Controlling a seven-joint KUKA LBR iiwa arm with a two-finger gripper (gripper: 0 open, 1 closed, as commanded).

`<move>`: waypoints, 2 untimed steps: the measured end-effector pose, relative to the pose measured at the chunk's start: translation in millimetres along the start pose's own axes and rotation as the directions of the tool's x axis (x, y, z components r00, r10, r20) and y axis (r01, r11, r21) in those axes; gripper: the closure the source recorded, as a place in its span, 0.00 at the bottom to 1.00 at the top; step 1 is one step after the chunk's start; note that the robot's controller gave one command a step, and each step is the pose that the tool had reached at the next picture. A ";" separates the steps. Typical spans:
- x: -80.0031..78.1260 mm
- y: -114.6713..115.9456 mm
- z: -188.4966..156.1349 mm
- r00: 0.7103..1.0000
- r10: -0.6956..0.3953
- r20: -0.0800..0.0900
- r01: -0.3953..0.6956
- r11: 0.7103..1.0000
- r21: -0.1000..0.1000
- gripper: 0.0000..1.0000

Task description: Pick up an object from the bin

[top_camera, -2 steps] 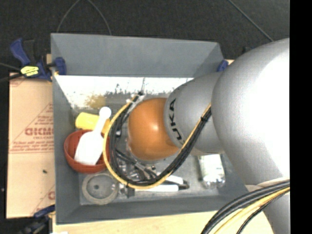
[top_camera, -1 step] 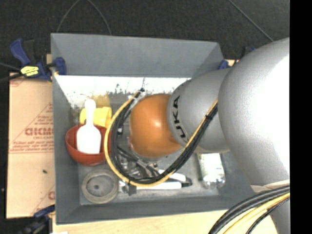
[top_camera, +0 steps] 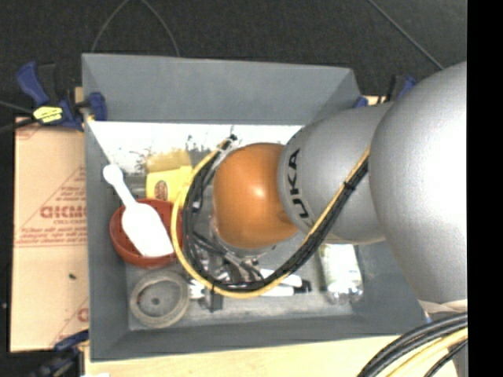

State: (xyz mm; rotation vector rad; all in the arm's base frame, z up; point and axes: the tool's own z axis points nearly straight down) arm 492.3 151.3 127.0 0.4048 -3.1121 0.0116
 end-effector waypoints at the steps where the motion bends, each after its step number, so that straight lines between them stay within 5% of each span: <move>1: -1.3 -0.8 -31.5 1.000 0.001 0.004 -0.001 1.000 0.000 1.00; 2: -1.6 -1.4 -61.5 1.000 0.003 0.006 -0.003 1.000 0.001 1.00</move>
Offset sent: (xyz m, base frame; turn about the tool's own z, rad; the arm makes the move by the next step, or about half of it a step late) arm 0.0014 0.0001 0.0701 0.0010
